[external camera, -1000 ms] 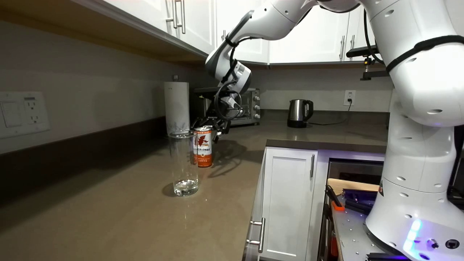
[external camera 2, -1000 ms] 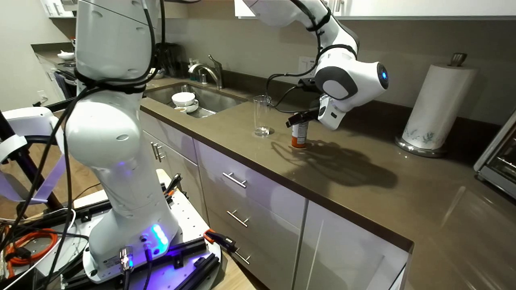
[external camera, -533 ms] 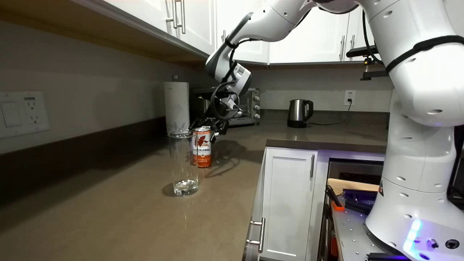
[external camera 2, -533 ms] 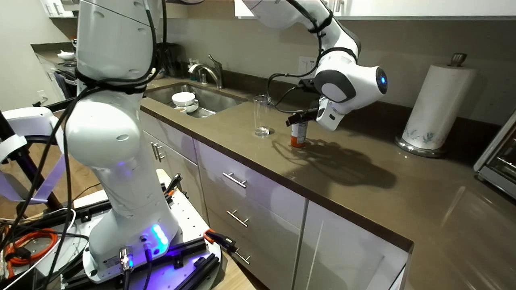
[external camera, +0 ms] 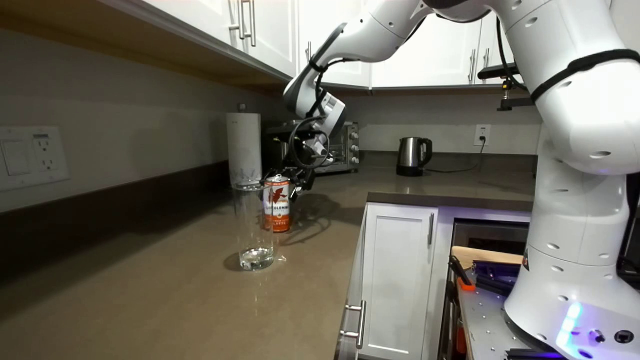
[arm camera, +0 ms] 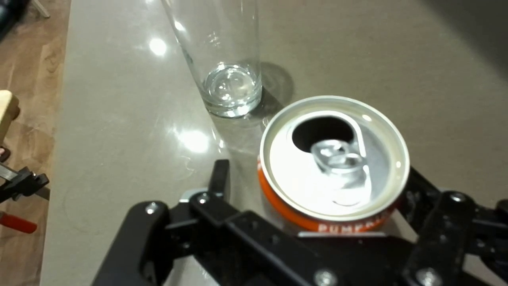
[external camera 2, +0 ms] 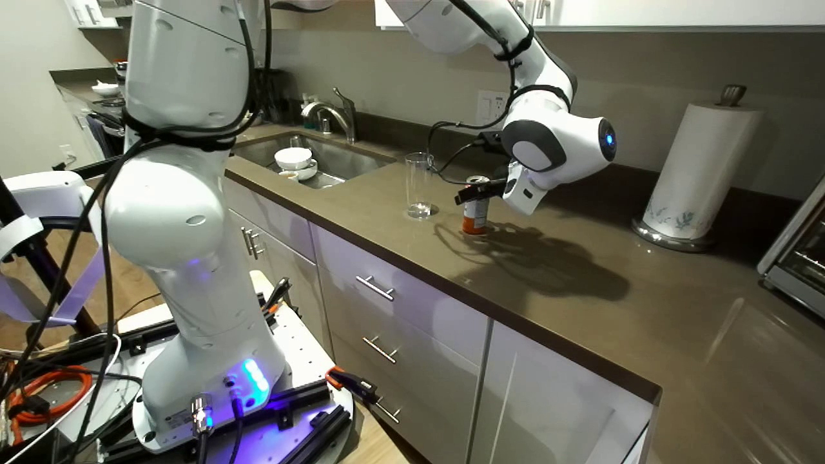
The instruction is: Pick up the can, pour its contents in the glass cup and put it down
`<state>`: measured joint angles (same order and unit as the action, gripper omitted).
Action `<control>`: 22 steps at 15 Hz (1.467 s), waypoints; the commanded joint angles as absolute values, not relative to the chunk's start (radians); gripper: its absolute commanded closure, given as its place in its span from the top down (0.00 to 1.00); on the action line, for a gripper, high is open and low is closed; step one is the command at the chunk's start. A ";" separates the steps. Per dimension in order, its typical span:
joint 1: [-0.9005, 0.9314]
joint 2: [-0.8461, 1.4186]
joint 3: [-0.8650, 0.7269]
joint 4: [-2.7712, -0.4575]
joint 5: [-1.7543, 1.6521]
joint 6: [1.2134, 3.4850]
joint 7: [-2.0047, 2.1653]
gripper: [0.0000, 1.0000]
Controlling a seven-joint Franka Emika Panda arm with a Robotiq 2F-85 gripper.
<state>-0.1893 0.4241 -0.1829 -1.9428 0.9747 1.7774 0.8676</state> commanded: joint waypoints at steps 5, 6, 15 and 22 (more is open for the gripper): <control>-0.202 0.440 -0.184 -1.926 1.022 1.737 0.856 1.00; -0.202 0.440 -0.184 -1.926 1.023 1.735 0.856 1.00; -0.209 0.449 -0.183 -1.916 1.032 1.710 0.841 0.97; -0.221 0.494 -0.186 -1.844 0.993 1.579 0.751 1.00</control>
<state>-0.2024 0.4577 -0.1860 -1.8970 1.0072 1.6580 0.7999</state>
